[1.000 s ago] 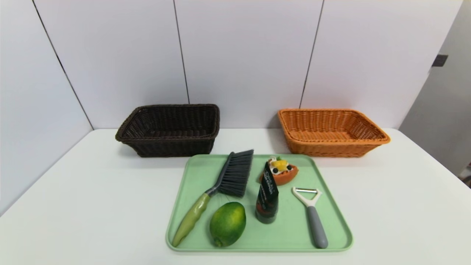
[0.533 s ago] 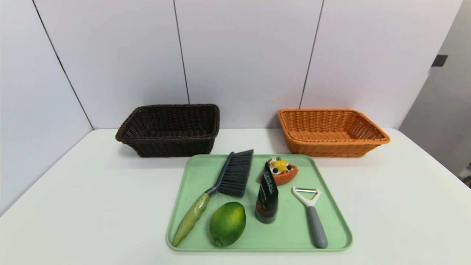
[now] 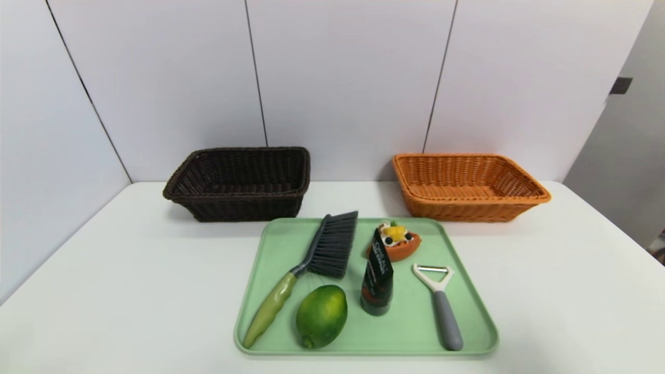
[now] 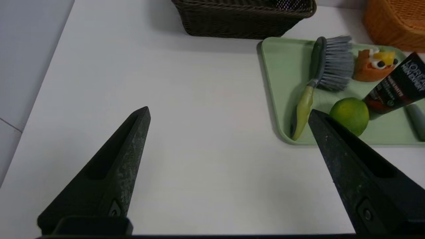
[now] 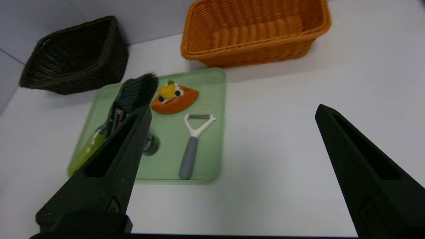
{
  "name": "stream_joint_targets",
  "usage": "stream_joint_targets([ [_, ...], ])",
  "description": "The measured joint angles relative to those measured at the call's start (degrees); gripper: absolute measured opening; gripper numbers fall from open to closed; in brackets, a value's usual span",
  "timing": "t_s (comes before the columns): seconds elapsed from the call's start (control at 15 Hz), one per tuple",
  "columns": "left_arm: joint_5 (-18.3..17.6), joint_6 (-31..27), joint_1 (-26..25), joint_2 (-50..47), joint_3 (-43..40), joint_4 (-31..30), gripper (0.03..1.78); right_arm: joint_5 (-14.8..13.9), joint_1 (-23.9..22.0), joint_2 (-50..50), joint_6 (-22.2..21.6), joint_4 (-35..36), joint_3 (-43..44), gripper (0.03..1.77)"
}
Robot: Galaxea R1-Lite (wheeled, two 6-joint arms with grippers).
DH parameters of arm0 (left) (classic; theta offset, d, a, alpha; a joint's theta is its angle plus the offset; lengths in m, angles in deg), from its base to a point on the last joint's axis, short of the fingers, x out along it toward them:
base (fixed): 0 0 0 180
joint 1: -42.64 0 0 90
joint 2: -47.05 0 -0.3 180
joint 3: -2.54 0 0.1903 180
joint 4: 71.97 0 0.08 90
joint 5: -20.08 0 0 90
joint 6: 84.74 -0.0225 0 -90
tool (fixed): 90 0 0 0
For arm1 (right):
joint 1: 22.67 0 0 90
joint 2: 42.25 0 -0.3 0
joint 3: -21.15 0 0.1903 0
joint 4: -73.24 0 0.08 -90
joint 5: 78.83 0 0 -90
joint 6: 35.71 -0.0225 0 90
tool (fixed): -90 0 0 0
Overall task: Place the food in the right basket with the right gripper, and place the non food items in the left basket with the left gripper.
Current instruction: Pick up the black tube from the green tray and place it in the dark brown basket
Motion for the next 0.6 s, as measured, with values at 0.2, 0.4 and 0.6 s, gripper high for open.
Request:
stream_joint_targets([
  [0.2, -0.18, 4.11, 0.00, 11.33, 10.75, 1.22, 1.69, -0.13, 9.01, -11.19, -11.30, -6.78, 8.70, 1.70],
  [0.4, -0.07, 5.40, 1.46, 17.51, 12.74, 1.68, 1.69, -0.24, 19.07, -18.51, -22.05, -7.91, 13.51, 1.70],
  [0.6, -0.18, 5.24, 3.07, 19.52, 11.35, 1.44, 1.69, -0.24, 27.17, -23.19, -25.36, -10.84, 15.80, 1.70],
])
